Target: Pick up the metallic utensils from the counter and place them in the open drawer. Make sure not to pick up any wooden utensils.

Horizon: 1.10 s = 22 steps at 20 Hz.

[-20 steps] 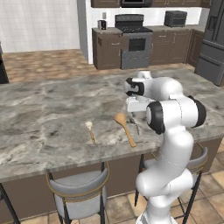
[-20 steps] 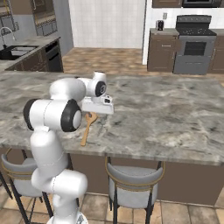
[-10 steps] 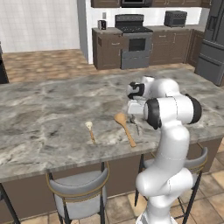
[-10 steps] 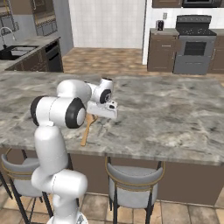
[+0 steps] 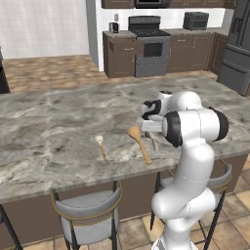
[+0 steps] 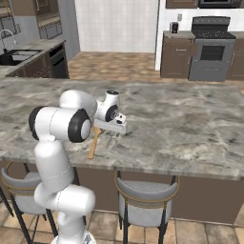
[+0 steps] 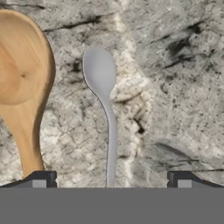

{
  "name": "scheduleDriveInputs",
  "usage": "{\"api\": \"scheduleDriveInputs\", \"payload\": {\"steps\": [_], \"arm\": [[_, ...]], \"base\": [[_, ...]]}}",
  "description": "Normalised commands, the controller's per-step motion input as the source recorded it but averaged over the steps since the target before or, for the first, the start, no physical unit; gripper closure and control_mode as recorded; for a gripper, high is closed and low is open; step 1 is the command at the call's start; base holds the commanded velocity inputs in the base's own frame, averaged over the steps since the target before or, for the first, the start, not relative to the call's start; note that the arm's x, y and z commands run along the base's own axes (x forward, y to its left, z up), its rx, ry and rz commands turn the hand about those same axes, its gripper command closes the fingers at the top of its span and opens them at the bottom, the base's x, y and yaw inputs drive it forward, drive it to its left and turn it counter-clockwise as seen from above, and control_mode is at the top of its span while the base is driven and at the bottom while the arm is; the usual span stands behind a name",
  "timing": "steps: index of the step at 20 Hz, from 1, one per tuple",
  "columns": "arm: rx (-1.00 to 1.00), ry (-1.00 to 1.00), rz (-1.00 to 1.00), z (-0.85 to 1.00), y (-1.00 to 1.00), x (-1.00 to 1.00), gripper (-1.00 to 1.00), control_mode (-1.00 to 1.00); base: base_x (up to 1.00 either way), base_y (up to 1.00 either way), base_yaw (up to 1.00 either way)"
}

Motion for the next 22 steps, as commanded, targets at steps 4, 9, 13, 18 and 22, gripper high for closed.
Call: {"api": "scheduleDriveInputs", "payload": {"steps": [4,9,13,18,22], "arm": [[-0.10,0.10,-0.08,0.00,0.03,0.20,-1.00,-1.00],[-0.02,0.14,-0.03,-0.21,0.00,0.05,-1.00,-1.00],[0.00,0.11,-0.02,-0.39,-0.02,0.00,-1.00,-1.00],[0.00,0.07,-0.01,-0.31,0.00,0.03,-1.00,-1.00],[0.00,0.06,-0.01,-0.23,0.00,0.03,-1.00,-1.00]], "base": [[0.00,0.00,0.00],[0.00,0.00,0.00],[0.00,0.00,0.00],[0.00,0.00,0.00],[0.00,0.00,0.00]]}}
